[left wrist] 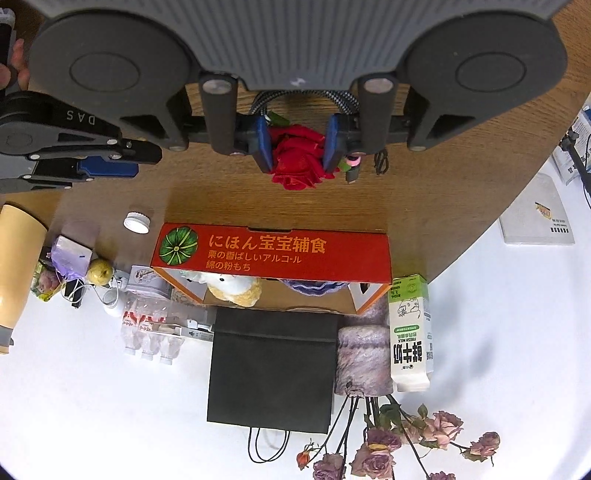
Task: Organize objects
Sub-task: 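Lift the cable with the left gripper while the right gripper lifts the soap bar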
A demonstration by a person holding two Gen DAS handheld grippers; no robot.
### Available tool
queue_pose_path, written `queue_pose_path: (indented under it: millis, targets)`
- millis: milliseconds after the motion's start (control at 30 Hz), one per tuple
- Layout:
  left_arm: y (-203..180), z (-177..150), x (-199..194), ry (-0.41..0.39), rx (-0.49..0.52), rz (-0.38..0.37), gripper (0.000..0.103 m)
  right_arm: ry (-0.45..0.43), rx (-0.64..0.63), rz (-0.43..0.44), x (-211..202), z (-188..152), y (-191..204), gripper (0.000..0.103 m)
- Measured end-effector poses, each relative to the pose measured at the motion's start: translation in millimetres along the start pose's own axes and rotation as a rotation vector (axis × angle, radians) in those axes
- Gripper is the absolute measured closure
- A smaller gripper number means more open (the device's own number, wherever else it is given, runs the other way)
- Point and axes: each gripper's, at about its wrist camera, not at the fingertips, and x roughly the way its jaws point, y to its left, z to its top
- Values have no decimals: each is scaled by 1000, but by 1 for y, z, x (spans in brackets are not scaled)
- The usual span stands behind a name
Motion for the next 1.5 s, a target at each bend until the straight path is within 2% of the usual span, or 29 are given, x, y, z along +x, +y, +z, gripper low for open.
queue_pose_path:
  millis: [400,733,1133,1500]
  targets:
    - [-2,15,0,-18,3,-6,74,-25,-2,4,-5,11,2,74]
    - [-6,44,9,-55,14,-6,74,-60,-2,8,0,31,3,74]
    - [-9,86,37,-107,8,-14,74,-127,0,5,16,70,-4,74]
    - [5,124,73,-151,-46,-15,74,-181,16,14,51,108,-14,74]
